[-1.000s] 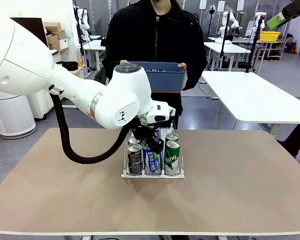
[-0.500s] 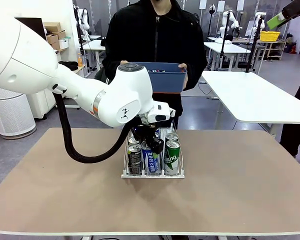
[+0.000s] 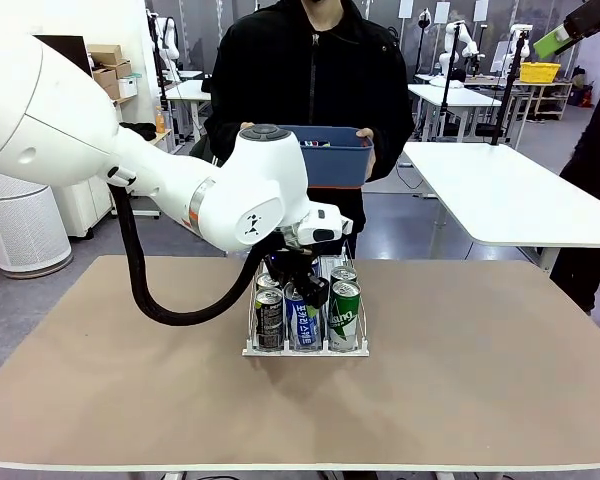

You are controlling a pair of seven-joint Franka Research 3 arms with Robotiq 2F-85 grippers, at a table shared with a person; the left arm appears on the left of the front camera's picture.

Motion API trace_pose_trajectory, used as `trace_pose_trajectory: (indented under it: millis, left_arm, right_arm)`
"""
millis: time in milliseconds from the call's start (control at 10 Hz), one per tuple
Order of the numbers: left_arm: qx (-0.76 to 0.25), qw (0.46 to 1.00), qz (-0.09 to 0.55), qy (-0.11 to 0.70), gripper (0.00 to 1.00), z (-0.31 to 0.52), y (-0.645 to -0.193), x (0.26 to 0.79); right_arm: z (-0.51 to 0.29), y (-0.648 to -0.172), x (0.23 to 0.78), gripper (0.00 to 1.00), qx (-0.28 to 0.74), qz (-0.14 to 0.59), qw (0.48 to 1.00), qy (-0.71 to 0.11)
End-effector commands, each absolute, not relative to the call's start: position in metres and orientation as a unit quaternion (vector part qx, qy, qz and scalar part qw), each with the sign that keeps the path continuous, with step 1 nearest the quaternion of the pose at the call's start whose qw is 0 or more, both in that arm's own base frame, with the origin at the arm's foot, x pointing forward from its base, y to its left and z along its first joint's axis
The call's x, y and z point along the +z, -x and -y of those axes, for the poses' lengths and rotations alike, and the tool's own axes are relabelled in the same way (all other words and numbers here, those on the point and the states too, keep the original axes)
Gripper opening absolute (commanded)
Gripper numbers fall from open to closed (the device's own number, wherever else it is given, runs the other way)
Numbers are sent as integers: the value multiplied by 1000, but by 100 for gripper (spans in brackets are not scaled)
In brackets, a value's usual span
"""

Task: Fill the beverage cans into the dispenser.
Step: Place the picked Ionic drink in the line of the Automatic Can Dispenser with the same cans.

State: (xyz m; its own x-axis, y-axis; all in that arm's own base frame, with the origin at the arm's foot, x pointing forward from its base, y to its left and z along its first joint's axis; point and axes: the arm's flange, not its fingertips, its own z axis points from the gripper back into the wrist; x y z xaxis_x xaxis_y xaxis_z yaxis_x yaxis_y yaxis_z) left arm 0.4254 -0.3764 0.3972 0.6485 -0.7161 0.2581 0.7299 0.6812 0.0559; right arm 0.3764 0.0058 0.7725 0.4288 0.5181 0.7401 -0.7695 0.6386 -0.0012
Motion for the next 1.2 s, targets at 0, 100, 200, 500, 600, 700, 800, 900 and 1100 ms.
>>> trace_pose_trajectory:
  millis: [0,100,200,500,600,700,800,900,1100]
  left_arm:
    - [-409,907,100,6,57,381,-435,395]
    - [-411,907,96,0,57,382,-438,395]
    - [-410,907,95,-3,57,385,-438,397]
    - [-403,911,89,-2,83,388,-445,403]
    - [-398,913,88,-2,97,390,-445,402]
    - [-393,915,95,-6,100,392,-443,404]
    - [-389,915,104,-14,100,388,-441,413]
    - [-387,915,117,-15,100,386,-438,423]
    - [-387,912,134,-13,100,388,-428,435]
  right_arm:
    - [-6,-376,771,100,389,365,828,-173]
    - [-6,-376,771,100,389,365,828,-173]
    - [-6,-376,771,100,389,365,828,-173]
    - [-6,-376,771,100,389,365,828,-173]
    - [-6,-376,771,100,389,365,828,-173]
    - [-6,-376,771,100,389,365,828,-173]
    - [-6,-376,771,100,389,365,828,-173]
    - [-6,-376,771,100,389,365,828,-173]
    - [-6,-376,771,100,389,365,828,-173]
